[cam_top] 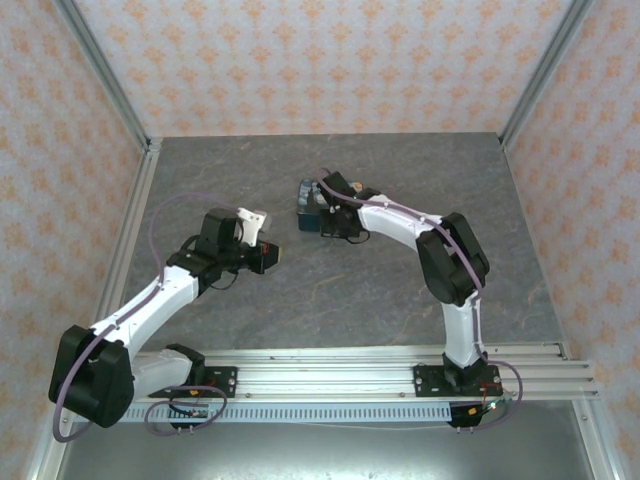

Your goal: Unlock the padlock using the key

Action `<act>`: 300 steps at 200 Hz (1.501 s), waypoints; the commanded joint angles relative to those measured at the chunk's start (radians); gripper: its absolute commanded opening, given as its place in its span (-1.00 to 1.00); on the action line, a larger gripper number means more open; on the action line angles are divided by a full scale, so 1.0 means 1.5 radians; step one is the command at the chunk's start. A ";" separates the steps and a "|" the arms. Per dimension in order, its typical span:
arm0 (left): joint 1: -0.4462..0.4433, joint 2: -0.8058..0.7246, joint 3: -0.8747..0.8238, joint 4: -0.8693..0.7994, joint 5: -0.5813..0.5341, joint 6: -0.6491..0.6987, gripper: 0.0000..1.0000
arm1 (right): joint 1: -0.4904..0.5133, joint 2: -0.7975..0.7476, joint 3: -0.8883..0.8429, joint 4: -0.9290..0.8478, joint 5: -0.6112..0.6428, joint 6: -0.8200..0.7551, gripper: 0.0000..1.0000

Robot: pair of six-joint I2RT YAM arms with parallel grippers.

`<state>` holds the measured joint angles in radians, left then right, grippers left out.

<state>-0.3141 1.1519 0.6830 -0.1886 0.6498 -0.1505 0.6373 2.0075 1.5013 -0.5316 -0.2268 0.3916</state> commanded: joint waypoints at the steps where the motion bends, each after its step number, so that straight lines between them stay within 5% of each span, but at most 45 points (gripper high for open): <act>1: -0.013 0.003 -0.012 0.065 0.031 0.031 -1.00 | -0.009 -0.042 0.031 -0.058 -0.094 0.006 -0.92; 79: -0.033 0.050 -0.065 0.245 -0.004 -0.064 -1.00 | -0.043 -0.051 0.070 -0.101 -0.239 0.044 -0.92; 130: -0.039 0.053 -0.160 0.467 -0.003 -0.087 -1.00 | -0.081 -0.051 0.076 -0.106 -0.316 0.059 -0.99; 300: -0.062 0.211 -0.050 0.509 0.041 -0.098 -1.00 | -0.106 -0.040 0.137 -0.165 -0.383 0.077 -1.00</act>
<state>-0.3943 1.4536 0.5758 0.5182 0.6743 -0.2886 0.4831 1.9739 1.6691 -0.7933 -0.7677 0.4915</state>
